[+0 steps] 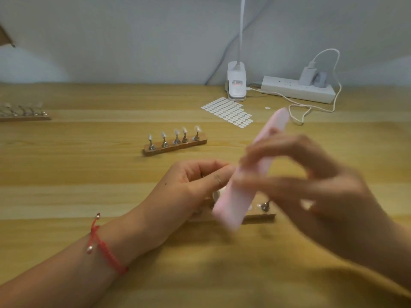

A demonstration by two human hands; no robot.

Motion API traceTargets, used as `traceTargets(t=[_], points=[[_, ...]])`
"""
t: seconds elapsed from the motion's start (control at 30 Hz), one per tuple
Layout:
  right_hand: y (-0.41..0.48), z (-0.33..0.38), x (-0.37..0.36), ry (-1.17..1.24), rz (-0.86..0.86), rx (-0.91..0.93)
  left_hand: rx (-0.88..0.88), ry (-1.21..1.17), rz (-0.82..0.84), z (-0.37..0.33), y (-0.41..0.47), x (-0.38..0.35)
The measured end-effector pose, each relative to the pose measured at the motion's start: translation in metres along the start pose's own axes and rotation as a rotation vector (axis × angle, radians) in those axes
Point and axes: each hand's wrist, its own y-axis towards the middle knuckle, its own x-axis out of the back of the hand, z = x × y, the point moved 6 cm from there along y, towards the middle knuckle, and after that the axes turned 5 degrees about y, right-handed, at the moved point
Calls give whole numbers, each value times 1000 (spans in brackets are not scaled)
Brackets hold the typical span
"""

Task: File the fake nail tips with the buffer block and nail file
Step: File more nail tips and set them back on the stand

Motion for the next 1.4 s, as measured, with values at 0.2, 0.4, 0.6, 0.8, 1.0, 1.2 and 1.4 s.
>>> traceTargets(t=[0.2,0.4,0.6,0.8,1.0,1.2,1.4], points=[[-3,-48,27,-242,-23,-129,1,-59,-48,1,2,11],[-32,-105,35,-345,218,-697,-23,-15,-111,-1,3,15],[21,-30,24,86,77,-395,-19,-94,-115,-3,1,11],[41,-3,8,208,102,-341,23,-127,-100,-4,1,9],[29,-13,13,173,68,-419,-12,-52,-185,-5,1,12],[9,-18,4,84,206,-488,-42,-124,-292,-2,4,20],[2,-21,-4,91,270,-532,-45,-121,-283,0,4,19]])
